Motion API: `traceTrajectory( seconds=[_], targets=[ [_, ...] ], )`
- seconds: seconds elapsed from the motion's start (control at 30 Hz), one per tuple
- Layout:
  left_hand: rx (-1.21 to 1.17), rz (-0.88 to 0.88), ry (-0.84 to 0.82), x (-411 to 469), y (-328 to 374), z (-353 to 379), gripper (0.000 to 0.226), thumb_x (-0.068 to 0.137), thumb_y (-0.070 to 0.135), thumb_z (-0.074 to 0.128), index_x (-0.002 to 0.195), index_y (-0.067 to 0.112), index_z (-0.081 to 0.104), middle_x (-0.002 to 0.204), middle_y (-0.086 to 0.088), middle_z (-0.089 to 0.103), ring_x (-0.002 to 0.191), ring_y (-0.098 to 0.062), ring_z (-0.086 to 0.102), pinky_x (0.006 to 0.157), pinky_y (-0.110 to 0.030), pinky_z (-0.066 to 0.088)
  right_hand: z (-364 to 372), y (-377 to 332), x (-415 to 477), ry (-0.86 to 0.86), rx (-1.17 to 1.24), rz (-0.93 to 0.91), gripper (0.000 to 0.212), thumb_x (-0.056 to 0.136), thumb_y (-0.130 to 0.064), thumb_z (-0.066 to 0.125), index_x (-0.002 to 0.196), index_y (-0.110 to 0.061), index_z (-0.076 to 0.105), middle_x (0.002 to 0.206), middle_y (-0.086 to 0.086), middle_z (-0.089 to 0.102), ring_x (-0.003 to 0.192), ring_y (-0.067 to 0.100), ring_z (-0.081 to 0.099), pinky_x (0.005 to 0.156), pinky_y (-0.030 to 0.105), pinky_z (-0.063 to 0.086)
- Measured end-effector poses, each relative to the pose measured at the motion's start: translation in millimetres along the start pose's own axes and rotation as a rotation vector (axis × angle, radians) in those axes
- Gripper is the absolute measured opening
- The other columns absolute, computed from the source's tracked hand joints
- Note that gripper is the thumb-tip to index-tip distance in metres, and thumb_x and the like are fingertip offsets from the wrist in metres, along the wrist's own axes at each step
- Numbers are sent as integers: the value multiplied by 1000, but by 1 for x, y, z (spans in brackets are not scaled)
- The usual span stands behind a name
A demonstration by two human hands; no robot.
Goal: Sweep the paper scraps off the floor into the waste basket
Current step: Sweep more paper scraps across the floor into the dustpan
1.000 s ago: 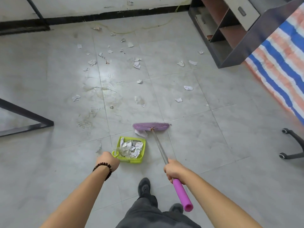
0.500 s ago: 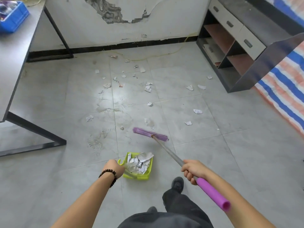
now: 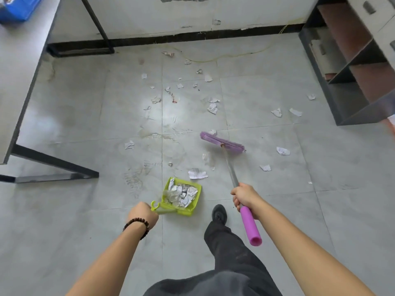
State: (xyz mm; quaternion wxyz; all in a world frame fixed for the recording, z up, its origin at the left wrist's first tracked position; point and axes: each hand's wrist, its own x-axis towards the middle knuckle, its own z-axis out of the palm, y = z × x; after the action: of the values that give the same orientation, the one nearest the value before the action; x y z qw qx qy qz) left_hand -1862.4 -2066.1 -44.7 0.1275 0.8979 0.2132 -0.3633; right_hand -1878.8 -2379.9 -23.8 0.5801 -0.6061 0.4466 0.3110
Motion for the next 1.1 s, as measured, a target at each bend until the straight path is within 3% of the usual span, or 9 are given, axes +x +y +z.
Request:
traceTrajectory(
  seconds=[0.27,0.37,0.47,0.53,0.6,0.7,0.87,0.97,1.1],
  targets=[
    [62,-82,-68,29,14,-32,16,84,14,55,69,14,63,60,-2,57,49,-18,51,44,-19,36,-4,-43,-16,-267,-251,211,31,86,1,40,111,-8,54,56,1,46,37,7,39,36,18,36],
    [54,-76,-90,25,15,-30,15,84,13,54,70,14,60,61,-2,57,49,-16,51,41,-20,34,-16,-68,-21,-325,-263,318,55,89,-1,43,141,-18,46,46,-5,41,31,4,37,31,14,30],
    [32,-67,-86,22,2,-35,13,84,16,53,74,17,62,64,-1,59,53,-16,53,43,-20,36,-22,-103,-23,-342,-144,394,63,90,-3,46,148,-25,36,48,-7,37,30,3,35,28,12,29],
    [22,-56,-75,22,-13,-44,14,81,15,53,73,18,64,63,-1,61,55,-18,55,46,-20,38,-17,-121,-31,-391,-37,444,47,88,-3,49,127,-29,51,48,-7,36,29,3,37,26,13,31],
    [9,-49,-72,22,-31,-50,15,80,15,52,71,19,65,62,0,61,54,-18,55,46,-20,39,-4,-130,-39,-439,36,456,30,82,-3,54,89,-31,47,46,-7,37,27,3,39,24,14,32],
    [-27,-50,-81,21,-55,-57,16,80,14,52,70,19,63,60,1,59,54,-18,54,47,-21,39,26,-135,-43,-441,31,412,22,90,-8,49,72,-19,42,46,-7,38,27,3,39,24,14,31],
    [-120,-86,-73,29,-89,-72,16,80,13,51,67,19,58,62,1,57,55,-19,52,47,-21,36,109,-144,-23,-353,-228,217,20,93,-6,44,87,-25,44,42,-8,37,27,2,34,28,11,27],
    [-128,-101,-82,39,-102,-77,15,80,11,49,69,18,57,65,-1,59,59,-21,55,49,-22,39,161,-137,-3,-292,-435,67,19,90,-2,43,83,-20,43,44,-4,38,28,5,35,33,11,29],
    [-19,-70,-80,44,-113,-81,11,81,11,46,78,17,55,75,-2,58,69,-23,57,56,-25,42,198,-104,5,-217,-642,-5,27,79,1,41,102,-8,53,58,8,45,35,13,41,38,19,36]
  ],
)
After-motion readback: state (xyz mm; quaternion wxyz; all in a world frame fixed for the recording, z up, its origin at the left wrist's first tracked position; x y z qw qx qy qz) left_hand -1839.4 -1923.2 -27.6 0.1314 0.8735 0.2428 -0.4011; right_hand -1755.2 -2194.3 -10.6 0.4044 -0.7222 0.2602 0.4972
